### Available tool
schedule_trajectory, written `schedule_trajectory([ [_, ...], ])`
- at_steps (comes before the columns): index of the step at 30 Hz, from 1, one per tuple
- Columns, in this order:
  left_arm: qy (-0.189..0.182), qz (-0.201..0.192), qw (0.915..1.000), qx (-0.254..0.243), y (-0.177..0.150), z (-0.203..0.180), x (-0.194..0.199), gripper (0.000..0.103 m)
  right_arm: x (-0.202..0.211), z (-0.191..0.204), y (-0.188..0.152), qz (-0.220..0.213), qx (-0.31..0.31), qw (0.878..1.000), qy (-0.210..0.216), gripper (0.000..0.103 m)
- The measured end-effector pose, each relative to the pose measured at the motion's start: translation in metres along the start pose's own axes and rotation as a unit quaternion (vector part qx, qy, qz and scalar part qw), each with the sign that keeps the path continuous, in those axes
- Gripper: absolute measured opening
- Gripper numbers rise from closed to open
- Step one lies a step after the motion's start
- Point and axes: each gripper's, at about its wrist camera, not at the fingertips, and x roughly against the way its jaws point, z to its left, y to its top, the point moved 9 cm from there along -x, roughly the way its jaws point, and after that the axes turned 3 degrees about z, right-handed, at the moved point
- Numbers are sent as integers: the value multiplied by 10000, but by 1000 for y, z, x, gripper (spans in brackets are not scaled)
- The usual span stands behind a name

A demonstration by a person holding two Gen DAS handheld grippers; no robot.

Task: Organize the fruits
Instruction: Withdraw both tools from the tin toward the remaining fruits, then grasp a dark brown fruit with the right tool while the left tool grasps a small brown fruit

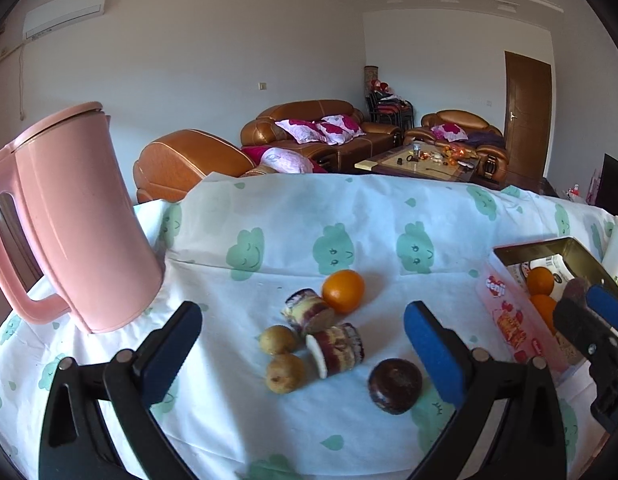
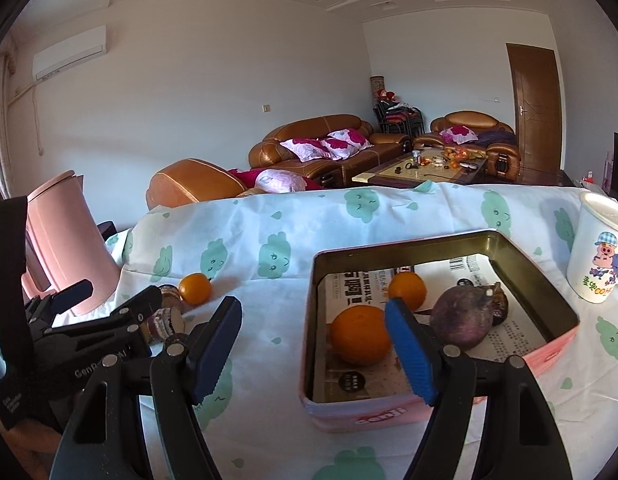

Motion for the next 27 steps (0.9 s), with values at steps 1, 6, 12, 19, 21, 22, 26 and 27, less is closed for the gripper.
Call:
schedule_trajectory([
  [1, 69, 29, 10000, 52, 1, 11, -3, 103, -2, 6, -1, 34, 55, 10000, 49, 75],
  [6, 548, 180, 9980, 268, 1, 63, -15, 103, -15, 37, -7, 293, 413, 9985, 225, 75],
  [12, 617, 342, 9967, 406, 1, 93, -23, 103, -42, 80, -23, 924, 898, 9902, 540, 75],
  [19, 424, 638, 9967, 261, -5, 94, -29, 103, -78, 108, -49, 1810, 1191, 9739, 673, 75],
  [21, 359, 685, 9970, 63, -6, 88, -29, 103, -82, 111, -51, 1879, 1232, 9722, 660, 75],
  [22, 328, 713, 9969, -52, -7, 85, -29, 103, -83, 112, -52, 1902, 1259, 9714, 657, 75],
  [26, -33, 812, 9956, -460, -11, 67, -25, 103, -88, 115, -58, 2052, 1335, 9673, 660, 48],
  [27, -159, 832, 9950, -531, -12, 63, -24, 103, -87, 115, -57, 2036, 1319, 9680, 643, 45],
])
